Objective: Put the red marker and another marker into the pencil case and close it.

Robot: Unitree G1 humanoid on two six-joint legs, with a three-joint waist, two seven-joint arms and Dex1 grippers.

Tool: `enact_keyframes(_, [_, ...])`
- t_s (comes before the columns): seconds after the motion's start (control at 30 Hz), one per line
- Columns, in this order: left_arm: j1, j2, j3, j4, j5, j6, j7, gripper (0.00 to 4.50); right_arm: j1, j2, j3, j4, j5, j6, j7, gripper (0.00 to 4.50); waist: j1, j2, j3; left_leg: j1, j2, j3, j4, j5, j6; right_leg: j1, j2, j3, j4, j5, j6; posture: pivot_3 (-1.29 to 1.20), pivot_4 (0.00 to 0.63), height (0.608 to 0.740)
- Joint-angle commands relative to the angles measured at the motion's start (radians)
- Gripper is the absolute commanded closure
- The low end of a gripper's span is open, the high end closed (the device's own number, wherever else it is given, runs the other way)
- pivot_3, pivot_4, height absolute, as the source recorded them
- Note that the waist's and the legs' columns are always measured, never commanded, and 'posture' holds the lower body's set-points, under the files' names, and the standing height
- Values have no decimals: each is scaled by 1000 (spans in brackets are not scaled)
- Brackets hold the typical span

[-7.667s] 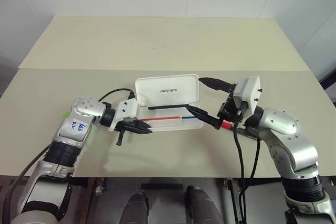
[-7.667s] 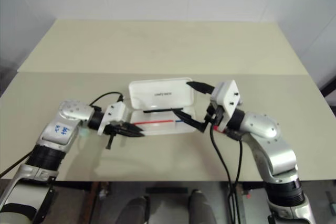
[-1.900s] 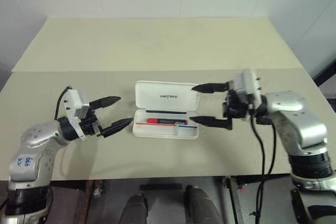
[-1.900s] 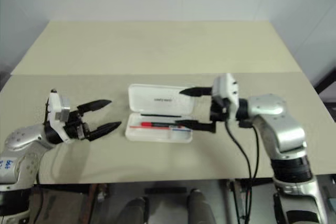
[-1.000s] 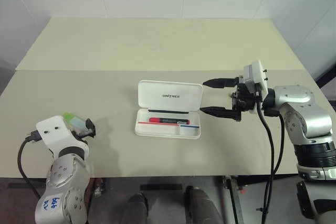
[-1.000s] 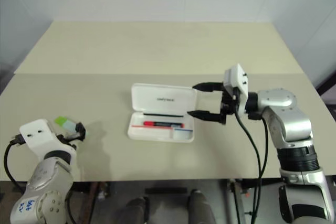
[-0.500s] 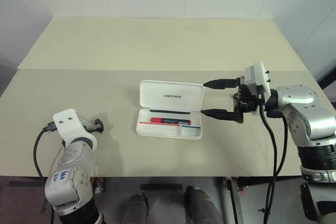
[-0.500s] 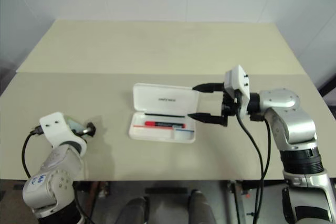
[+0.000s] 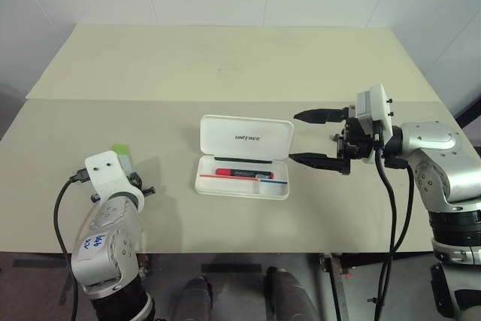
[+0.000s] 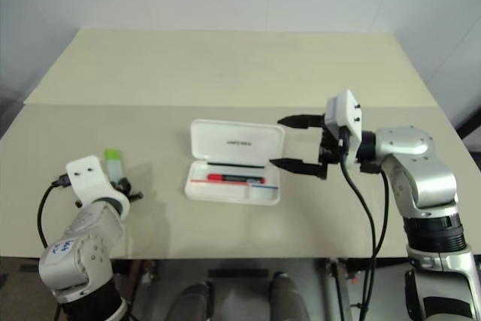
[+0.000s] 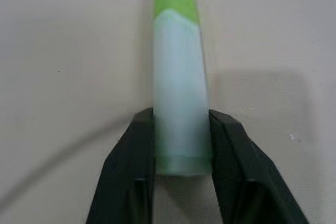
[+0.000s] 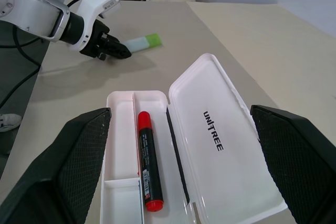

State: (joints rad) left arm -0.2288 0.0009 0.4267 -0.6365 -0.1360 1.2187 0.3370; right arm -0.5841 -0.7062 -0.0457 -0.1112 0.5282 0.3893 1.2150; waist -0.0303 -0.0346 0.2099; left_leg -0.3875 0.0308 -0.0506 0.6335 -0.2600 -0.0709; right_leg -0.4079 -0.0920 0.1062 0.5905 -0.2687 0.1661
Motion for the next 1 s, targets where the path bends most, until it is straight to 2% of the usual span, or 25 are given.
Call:
enact_keyframes(0.03, [5, -12, 11, -2, 10, -20, -14, 3509, -13, -10, -33, -12, 9, -30, -3, 0, 0, 0, 0, 0, 0, 0, 0, 0, 0, 0, 0, 0, 0, 0, 0, 0, 150, 740])
enact_keyframes(0.3, [-64, -10, 46, 35, -55, -234, -98, 3509, 3, -16, -37, -4, 3, -46, -13, 0, 1, -1, 0, 0, 0, 0, 0, 0, 0, 0, 0, 0, -1, 0, -1, 0, 150, 740])
enact_keyframes(0.4, [-96, 14, 39, 58, -106, -337, -182, 3509, 12, -22, -42, -8, 2, -46, -19, 0, 2, -1, 0, -1, 0, 0, 0, 0, 0, 0, 0, 0, -1, 0, 0, 0, 150, 740])
enact_keyframes(0.57, [-105, 89, -11, 100, -225, -496, -413, 3509, 30, -36, -48, -19, -1, -49, -35, 0, 2, -1, 0, -1, 0, 0, -2, 0, -1, 0, 0, 0, -2, 1, 2, 0, 150, 740])
enact_keyframes(0.67, [-98, 130, -22, 124, -261, -550, -483, 3509, 35, -48, -55, -8, 0, -56, -36, 0, 1, -1, 0, -1, 0, 0, -2, 0, -1, -1, 0, 0, -3, 1, 2, 0, 150, 740])
enact_keyframes(0.8, [-152, 270, 75, 225, -525, -546, -766, 3509, 56, -55, -69, -13, -9, -57, -61, 0, -2, -1, 1, -1, 1, 0, -3, 0, -1, -2, 1, 0, -1, 2, 4, 0, 150, 740])
enact_keyframes(1.0, [-171, 529, 17, 289, -752, -444, -1130, 3509, 87, -68, -103, -25, -7, -53, -84, 0, -2, 0, 0, -1, 1, 1, -2, 0, 0, -2, 0, 0, -2, 1, 2, 0, 150, 740])
